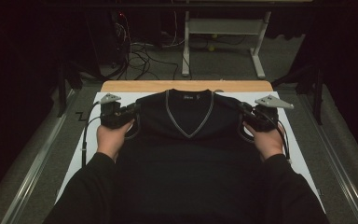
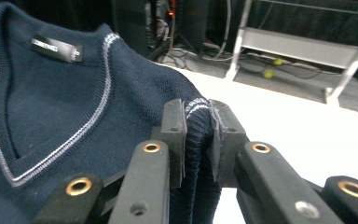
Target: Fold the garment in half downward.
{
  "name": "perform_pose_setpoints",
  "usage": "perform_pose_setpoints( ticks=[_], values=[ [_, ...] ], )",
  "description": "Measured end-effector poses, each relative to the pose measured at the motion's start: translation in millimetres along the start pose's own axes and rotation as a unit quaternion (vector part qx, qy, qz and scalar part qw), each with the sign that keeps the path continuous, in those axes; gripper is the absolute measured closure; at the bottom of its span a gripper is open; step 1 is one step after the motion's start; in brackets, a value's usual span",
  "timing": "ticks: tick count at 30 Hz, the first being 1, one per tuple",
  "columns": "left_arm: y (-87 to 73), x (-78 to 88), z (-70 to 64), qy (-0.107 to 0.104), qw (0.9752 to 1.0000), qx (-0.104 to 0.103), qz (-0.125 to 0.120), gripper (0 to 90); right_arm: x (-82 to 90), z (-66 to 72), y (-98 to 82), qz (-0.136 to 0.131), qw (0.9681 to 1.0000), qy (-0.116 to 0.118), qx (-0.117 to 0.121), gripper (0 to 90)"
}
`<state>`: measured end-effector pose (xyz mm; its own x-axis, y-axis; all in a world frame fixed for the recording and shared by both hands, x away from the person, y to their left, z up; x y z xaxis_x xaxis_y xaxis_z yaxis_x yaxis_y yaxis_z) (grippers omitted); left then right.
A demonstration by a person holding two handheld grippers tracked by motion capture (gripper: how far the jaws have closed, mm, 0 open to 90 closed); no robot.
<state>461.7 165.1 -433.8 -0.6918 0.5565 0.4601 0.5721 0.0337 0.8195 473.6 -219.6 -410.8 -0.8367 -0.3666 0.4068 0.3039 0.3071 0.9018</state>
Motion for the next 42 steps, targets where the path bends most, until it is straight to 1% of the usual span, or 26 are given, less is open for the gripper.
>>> perform_pose_setpoints(
  ticks=[2,4,7,8,10,13,16,17,19,20,23,24,25,27,29,33,34,35,36,37,38,39,40,41,42],
  values=[
    [-13.7,5.7,-1.0,-0.007,1.0000,0.002,0.003,71.4,8.2,5.9,-9.7,-0.004,0.9999,0.010,0.001,78.2],
    [-25.5,11.6,0.1,-0.009,0.9999,0.005,0.007,71.4,16.4,12.0,-18.3,-0.010,0.9998,0.019,0.001,78.2],
    [-40.4,22.0,0.8,-0.017,0.9997,0.006,0.015,71.4,28.3,20.7,-30.9,-0.017,0.9995,0.025,0.008,78.2],
    [-45.2,25.2,-0.5,-0.021,0.9996,0.005,0.019,71.4,31.8,23.4,-35.7,-0.015,0.9995,0.026,0.011,78.2],
    [-55.8,31.0,-4.5,-0.027,0.9993,-0.001,0.027,71.4,38.2,28.6,-44.7,-0.016,0.9993,0.030,0.016,78.2],
    [-73.6,39.0,-11.4,-0.031,0.9985,-0.021,0.041,71.3,46.9,36.1,-59.6,-0.015,0.9990,0.041,0.009,78.2],
    [-87.0,44.8,-14.9,-0.038,0.9979,-0.021,0.049,71.3,54.6,42.3,-73.9,-0.012,0.9989,0.044,0.007,78.2],
    [-91.1,47.0,-15.7,-0.038,0.9977,-0.025,0.050,71.3,57.0,43.6,-77.6,-0.012,0.9989,0.044,0.009,78.2],
    [-98.9,51.1,-17.3,-0.043,0.9976,-0.023,0.049,71.3,63.0,48.0,-87.7,-0.010,0.9988,0.047,0.010,78.1],
    [-102.8,52.9,-18.0,-0.046,0.9974,-0.022,0.051,71.3,63.0,48.0,-87.7,-0.010,0.9988,0.047,0.010,78.1],
    [-110.5,59.9,-21.7,-0.054,0.9970,-0.023,0.051,71.3,69.3,50.8,-93.2,-0.009,0.9986,0.050,0.012,78.2],
    [-112.2,62.9,-23.3,-0.056,0.9970,-0.022,0.048,71.3,75.1,52.7,-95.2,-0.012,0.9985,0.053,0.011,78.1],
    [-113.1,65.2,-24.6,-0.057,0.9972,-0.021,0.044,71.3,75.1,52.7,-95.2,-0.012,0.9985,0.053,0.011,78.1],
    [-115.1,72.0,-28.9,-0.055,0.9976,-0.022,0.037,71.2,81.6,54.3,-96.5,-0.017,0.9983,0.055,0.009,78.1],
    [-116.8,77.5,-33.9,-0.059,0.9973,-0.028,0.033,71.2,89.0,55.7,-96.1,-0.022,0.9981,0.058,0.004,78.1],
    [-123.6,88.1,-42.8,-0.067,0.9964,-0.034,0.038,71.3,104.3,60.3,-97.1,-0.029,0.9975,0.064,0.001,78.1],
    [-125.4,91.6,-44.6,-0.070,0.9962,-0.033,0.038,71.3,108.1,61.5,-98.2,-0.029,0.9974,0.066,0.001,78.1],
    [-127.2,95.2,-46.4,-0.072,0.9962,-0.031,0.038,71.2,115.6,63.7,-100.7,-0.030,0.9972,0.069,-0.002,78.1],
    [-128.7,97.8,-47.7,-0.074,0.9961,-0.029,0.038,71.2,115.6,63.7,-100.7,-0.030,0.9972,0.069,-0.002,78.1],
    [-131.7,102.2,-50.3,-0.077,0.9959,-0.028,0.039,71.3,123.1,66.0,-103.6,-0.031,0.9969,0.072,-0.006,78.1],
    [-133.7,104.7,-52.0,-0.079,0.9957,-0.029,0.040,71.3,123.1,66.0,-103.6,-0.031,0.9969,0.072,-0.006,78.1],
    [-137.2,108.4,-54.6,-0.080,0.9955,-0.029,0.042,71.2,130.1,69.3,-107.6,-0.025,0.9967,0.076,-0.010,78.1],
    [-139.5,110.5,-56.0,-0.081,0.9953,-0.030,0.045,71.2,130.1,69.3,-107.6,-0.025,0.9967,0.076,-0.010,78.1],
    [-143.4,113.5,-58.1,-0.081,0.9951,-0.029,0.048,71.2,136.2,73.0,-111.4,-0.020,0.9966,0.079,-0.012,78.1],
    [-145.7,115.3,-59.4,-0.082,0.9949,-0.028,0.051,71.2,138.4,74.3,-112.8,-0.018,0.9966,0.080,-0.011,78.1]
  ],
)
Point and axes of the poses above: each handheld gripper's, and its own axes: x roughly backward along the jaws, y roughly out of its top, z roughly to its left, the point moved 8 cm from there along -x, roughly forward along the jaws, and after that the axes turned 7 degrees about x, right-handed, at the moved point
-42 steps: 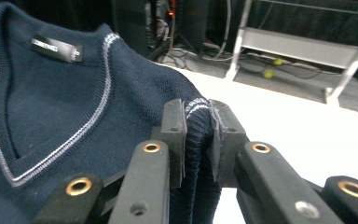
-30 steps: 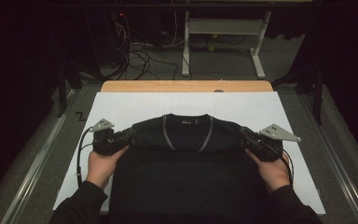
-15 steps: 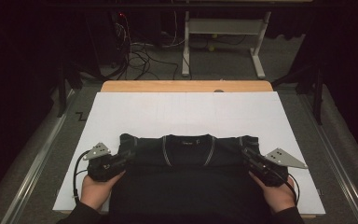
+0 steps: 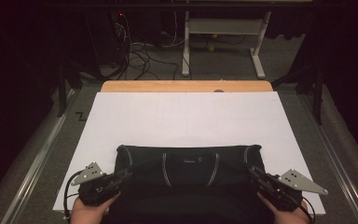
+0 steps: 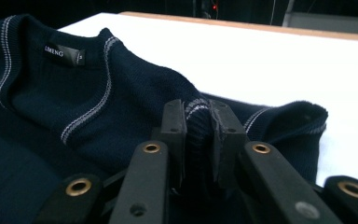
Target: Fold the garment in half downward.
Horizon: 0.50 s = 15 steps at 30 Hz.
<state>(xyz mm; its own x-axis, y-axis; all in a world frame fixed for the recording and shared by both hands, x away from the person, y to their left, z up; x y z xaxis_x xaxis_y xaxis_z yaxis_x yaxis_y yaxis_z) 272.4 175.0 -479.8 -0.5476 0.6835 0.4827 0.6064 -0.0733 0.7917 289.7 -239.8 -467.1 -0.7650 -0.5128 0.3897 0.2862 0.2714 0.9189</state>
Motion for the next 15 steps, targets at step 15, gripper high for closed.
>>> perform_pose_setpoints(
  ticks=[15],
  values=[
    [-28.8,-15.2,18.5,0.033,0.9965,0.010,0.077,68.9,-3.4,8.5,-28.6,0.078,0.9968,-0.007,0.017,77.2]
  ],
)
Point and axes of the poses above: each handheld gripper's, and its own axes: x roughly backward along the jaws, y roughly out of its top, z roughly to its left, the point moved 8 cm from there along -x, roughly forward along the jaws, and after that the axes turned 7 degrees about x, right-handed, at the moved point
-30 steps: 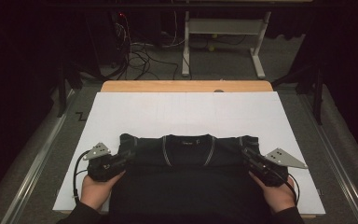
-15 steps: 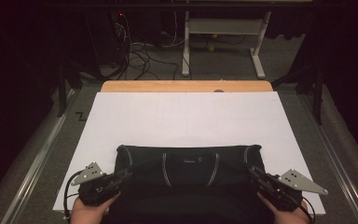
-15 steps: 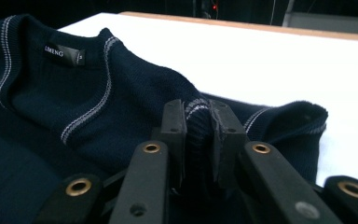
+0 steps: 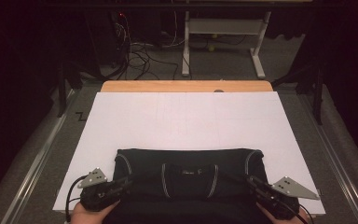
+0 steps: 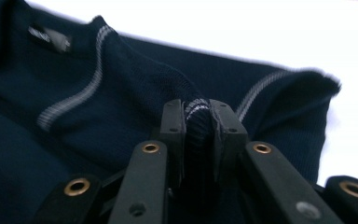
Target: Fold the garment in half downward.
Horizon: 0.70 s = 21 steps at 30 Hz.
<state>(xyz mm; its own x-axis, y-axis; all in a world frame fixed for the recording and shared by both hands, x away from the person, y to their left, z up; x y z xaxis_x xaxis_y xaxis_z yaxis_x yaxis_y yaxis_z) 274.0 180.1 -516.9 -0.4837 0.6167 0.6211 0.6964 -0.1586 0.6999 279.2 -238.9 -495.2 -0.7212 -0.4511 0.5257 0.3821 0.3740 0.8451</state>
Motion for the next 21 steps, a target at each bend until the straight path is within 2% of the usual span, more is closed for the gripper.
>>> perform_pose_setpoints(
  ticks=[2,3,4,5,7,9,11,12,14,15,17,19,20,21],
  values=[
    [-0.8,-9.3,9.8,0.021,0.9996,0.002,0.017,66.3,-8.5,-2.2,-5.6,0.024,0.9997,-0.003,0.002,76.7],
    [-1.1,-13.1,14.0,0.028,0.9993,0.004,0.025,63.4,-19.2,-4.4,-12.6,0.054,0.9984,-0.006,0.014,75.6],
    [0.0,-15.7,16.4,0.027,0.9993,0.006,0.024,63.4,-19.2,-4.4,-12.6,0.054,0.9984,-0.006,0.014,75.6],
    [1.0,-17.3,17.6,0.029,0.9992,0.007,0.025,57.9,-25.9,-4.9,-17.2,0.066,0.9977,-0.006,0.017,73.9],
    [1.8,-18.1,18.7,0.044,0.9988,0.000,0.023,54.6,-26.9,-5.2,-17.0,0.065,0.9978,-0.005,0.014,73.3],
    [1.7,-16.7,17.6,0.044,0.9988,-0.002,0.021,50.4,-27.6,-5.0,-16.8,0.066,0.9977,-0.007,0.012,70.7],
    [1.9,-14.6,16.8,0.034,0.9993,-0.006,0.016,46.7,-26.3,-5.1,-15.7,0.061,0.9980,-0.007,0.011,65.0],
    [3.3,-13.4,17.1,0.027,0.9996,-0.004,0.009,46.4,-25.0,-6.4,-14.2,0.056,0.9984,-0.007,0.003,62.4],
    [9.5,-11.4,18.5,0.021,0.9997,0.008,-0.007,44.3,-22.1,-9.4,-9.1,0.034,0.9992,-0.009,-0.018,58.1],
    [13.7,-10.1,18.6,0.020,0.9996,0.011,-0.017,40.7,-19.7,-11.8,-3.7,0.017,0.9994,-0.017,-0.025,52.8],
    [23.1,-6.8,18.1,0.020,0.9990,0.010,-0.040,40.7,-19.2,-12.5,-1.3,0.011,0.9994,-0.019,-0.027,51.4],
    [33.5,-5.7,16.7,0.006,0.9983,0.012,-0.056,35.3,-20.0,-18.6,9.7,-0.011,0.9992,-0.026,-0.030,46.2],
    [37.2,-5.6,16.4,-0.002,0.9980,0.011,-0.063,35.3,-20.0,-18.6,9.7,-0.011,0.9992,-0.026,-0.030,46.2],
    [43.0,-5.8,18.3,-0.001,0.9975,0.007,-0.070,35.3,-21.0,-20.4,11.8,-0.014,0.9990,-0.028,-0.032,44.8]
  ],
)
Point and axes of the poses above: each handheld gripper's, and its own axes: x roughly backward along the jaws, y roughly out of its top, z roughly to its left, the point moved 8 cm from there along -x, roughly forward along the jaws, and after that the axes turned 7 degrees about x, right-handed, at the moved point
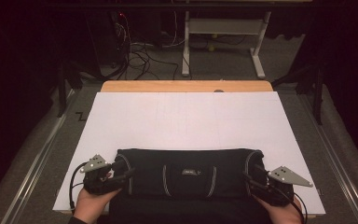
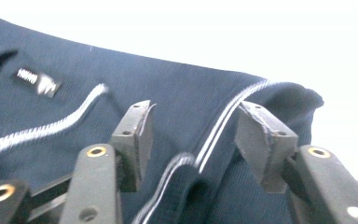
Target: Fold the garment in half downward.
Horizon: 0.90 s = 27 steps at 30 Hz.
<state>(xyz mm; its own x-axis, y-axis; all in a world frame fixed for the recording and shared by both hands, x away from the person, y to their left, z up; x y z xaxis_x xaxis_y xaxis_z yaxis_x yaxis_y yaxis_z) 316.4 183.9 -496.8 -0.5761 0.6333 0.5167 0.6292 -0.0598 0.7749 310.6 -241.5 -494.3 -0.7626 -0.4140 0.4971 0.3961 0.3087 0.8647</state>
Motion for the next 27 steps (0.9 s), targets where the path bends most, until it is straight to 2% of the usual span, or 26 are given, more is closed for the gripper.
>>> perform_pose_setpoints(
  ticks=[2,3,4,5,6,7,8,9,11,14,16,18,19,20,23,24,25,26,27],
  values=[
    [10.3,-3.2,4.2,0.005,0.9999,0.004,-0.013,35.3,-4.8,-6.6,4.8,-0.003,1.0000,-0.008,-0.004,42.7],
    [20.6,-6.6,6.1,0.000,0.9996,0.014,-0.026,34.5,-10.0,-13.5,9.4,-0.005,0.9999,-0.015,-0.006,40.8],
    [20.6,-6.6,6.1,0.000,0.9996,0.014,-0.026,33.0,-10.0,-13.5,9.4,-0.005,0.9999,-0.015,-0.006,40.8],
    [31.2,-11.2,6.1,-0.005,0.9989,0.020,-0.042,33.0,-15.0,-21.5,16.2,-0.012,0.9996,-0.024,-0.011,38.2],
    [31.2,-11.2,6.1,-0.005,0.9989,0.020,-0.042,33.0,-15.0,-21.5,16.2,-0.012,0.9996,-0.024,-0.011,38.2],
    [37.0,-15.0,6.1,-0.010,0.9983,0.026,-0.052,33.0,-17.3,-24.5,19.1,-0.015,0.9994,-0.027,-0.014,36.4],
    [40.5,-18.8,6.5,-0.011,0.9979,0.030,-0.057,33.0,-26.5,-32.8,27.4,-0.024,0.9989,-0.038,-0.014,33.9],
    [42.5,-21.9,7.7,-0.008,0.9978,0.029,-0.059,33.0,-26.5,-32.8,27.4,-0.024,0.9989,-0.038,-0.014,33.9],
    [44.8,-30.0,13.8,0.012,0.9980,0.025,-0.056,33.0,-35.4,-38.1,31.6,-0.020,0.9989,-0.040,-0.015,32.4],
    [41.5,-33.0,28.2,0.052,0.9975,0.024,-0.041,25.9,-49.7,-47.4,35.5,-0.009,0.9987,-0.048,-0.013,29.1],
    [38.5,-30.6,39.6,0.077,0.9961,0.031,-0.030,21.2,-55.9,-53.5,34.3,0.003,0.9985,-0.052,-0.016,25.8],
    [33.6,-29.5,50.1,0.085,0.9951,0.048,-0.013,17.3,-59.6,-60.1,30.6,0.014,0.9979,-0.058,-0.025,20.7],
    [27.6,-30.9,57.1,0.090,0.9943,0.057,0.005,17.3,-61.1,-66.3,23.9,0.030,0.9966,-0.067,-0.038,15.6],
    [27.6,-30.9,57.1,0.090,0.9943,0.057,0.005,17.3,-61.1,-66.3,23.9,0.030,0.9966,-0.067,-0.038,15.6],
    [16.3,-33.4,65.5,0.097,0.9917,0.074,0.042,17.4,-61.5,-72.0,13.0,0.054,0.9943,-0.077,-0.050,16.1],
    [13.0,-34.3,66.9,0.097,0.9909,0.078,0.052,17.7,-61.9,-73.1,9.2,0.063,0.9938,-0.076,-0.051,17.5],
    [6.6,-35.8,68.3,0.100,0.9890,0.082,0.072,21.7,-62.8,-72.5,1.0,0.085,0.9923,-0.068,-0.060,19.5],
    [6.6,-35.8,68.3,0.100,0.9890,0.082,0.072,24.0,-62.8,-72.5,1.0,0.085,0.9923,-0.068,-0.060,19.5],
    [3.5,-35.0,68.5,0.109,0.9882,0.076,0.076,24.0,-62.7,-71.8,-2.2,0.093,0.9915,-0.067,-0.063,20.4]
  ],
)
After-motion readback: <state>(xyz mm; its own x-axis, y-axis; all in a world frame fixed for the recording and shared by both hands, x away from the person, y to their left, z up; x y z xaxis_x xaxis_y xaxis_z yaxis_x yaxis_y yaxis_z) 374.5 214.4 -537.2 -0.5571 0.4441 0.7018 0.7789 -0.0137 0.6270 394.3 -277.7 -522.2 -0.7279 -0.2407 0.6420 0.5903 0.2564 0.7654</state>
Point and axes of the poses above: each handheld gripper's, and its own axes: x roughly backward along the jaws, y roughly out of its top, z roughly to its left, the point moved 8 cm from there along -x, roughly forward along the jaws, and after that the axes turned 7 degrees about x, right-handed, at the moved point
